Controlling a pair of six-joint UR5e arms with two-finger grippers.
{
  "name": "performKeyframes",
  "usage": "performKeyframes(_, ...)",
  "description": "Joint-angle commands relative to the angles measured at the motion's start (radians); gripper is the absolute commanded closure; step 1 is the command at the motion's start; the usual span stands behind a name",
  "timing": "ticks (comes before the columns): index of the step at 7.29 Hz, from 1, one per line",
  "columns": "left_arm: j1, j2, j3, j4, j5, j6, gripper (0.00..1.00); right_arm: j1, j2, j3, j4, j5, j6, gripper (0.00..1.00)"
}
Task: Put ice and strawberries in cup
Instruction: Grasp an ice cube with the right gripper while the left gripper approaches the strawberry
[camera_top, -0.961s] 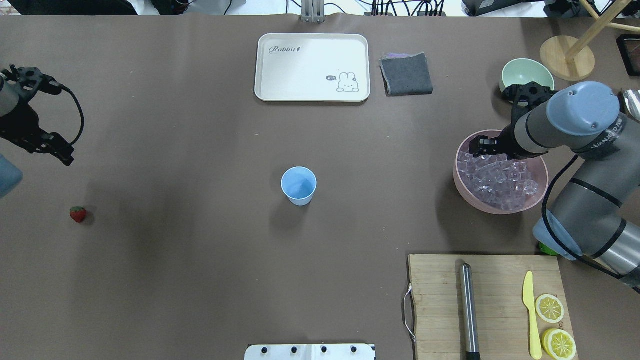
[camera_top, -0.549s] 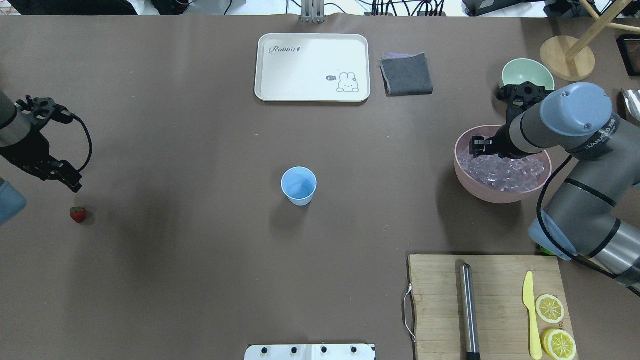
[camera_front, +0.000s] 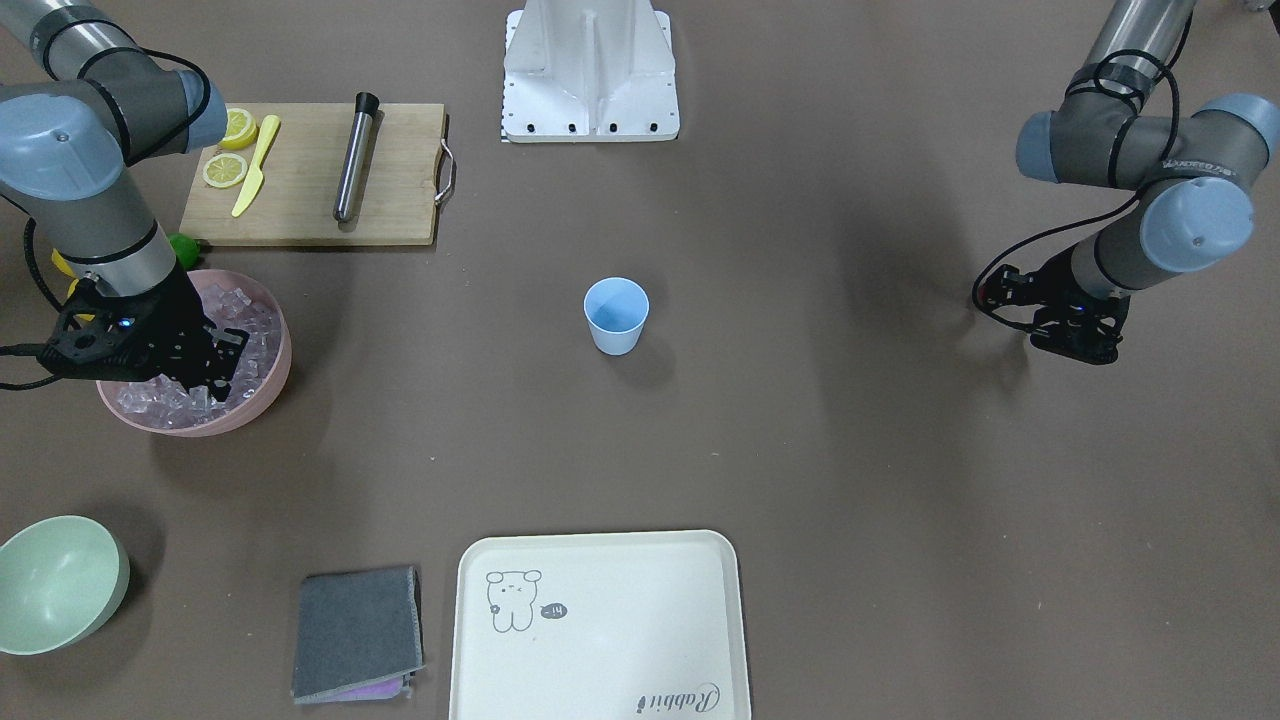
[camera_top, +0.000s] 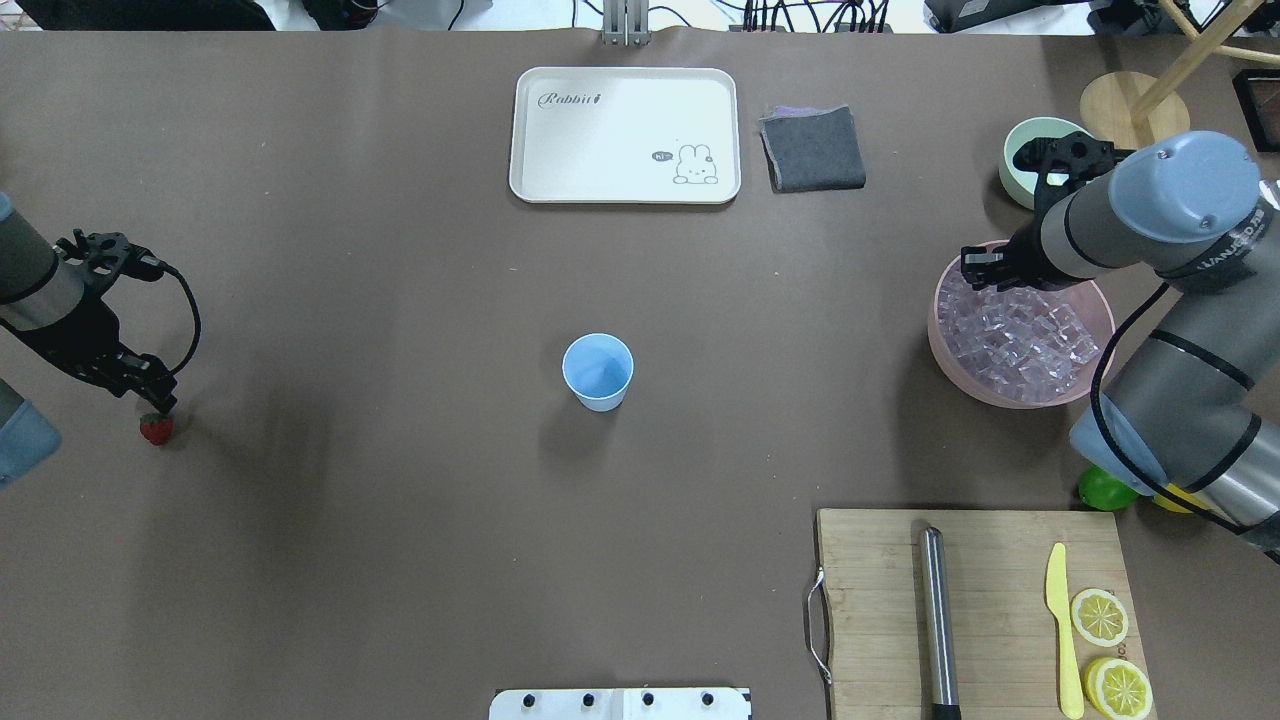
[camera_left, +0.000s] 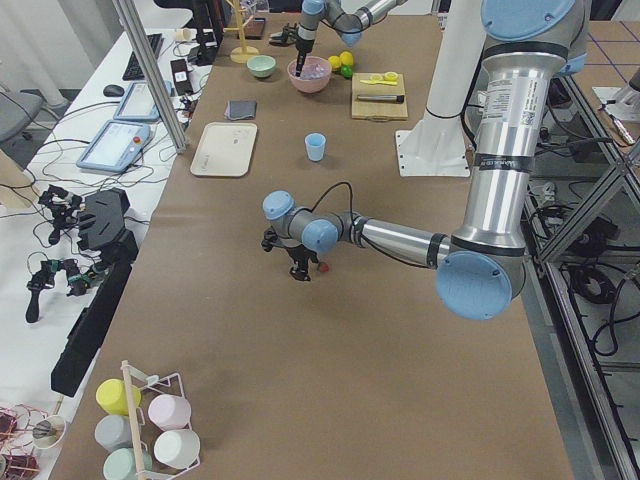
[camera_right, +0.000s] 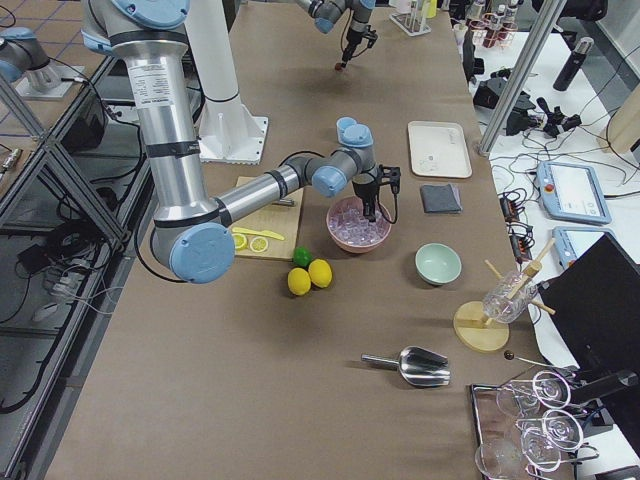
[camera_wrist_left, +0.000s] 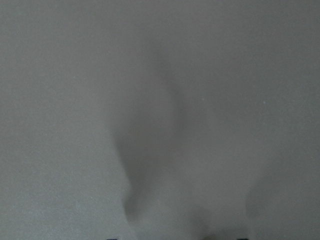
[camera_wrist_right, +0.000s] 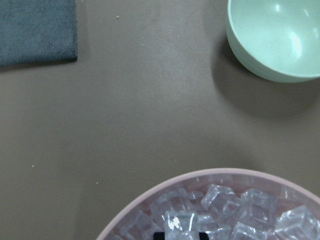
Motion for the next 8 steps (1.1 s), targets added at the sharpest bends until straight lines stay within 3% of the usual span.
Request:
performKeyframes(1, -0.001, 0.025, -0.018, -0.001, -0.05, -0.001, 0.3, 0.016, 0.008, 0.009, -0.004, 0.008, -0.002, 1.0)
performKeyframes(5, 0.0, 0.06, -0.033, -0.001, -0.083, 0.0, 0.25, 0.022, 0.008, 0.017, -0.004, 0.007, -0.002, 1.0)
performKeyframes(6, 0.001, 0.06, -0.038, -0.001, -0.083, -0.001, 0.44, 0.024, 0.008, 0.017, -0.004, 0.007, -0.004, 1.0)
performKeyframes(7, 0.004, 0.054, -0.032, -0.001, -0.077, 0.0, 0.69, 0.024, 0.006, 0.015, -0.002, 0.005, -0.004, 1.0)
performKeyframes(8, 0.007, 0.043, -0.024, 0.002, -0.078, -0.003, 0.84, 0.024, 0.008, 0.017, -0.002, 0.003, -0.007, 1.0)
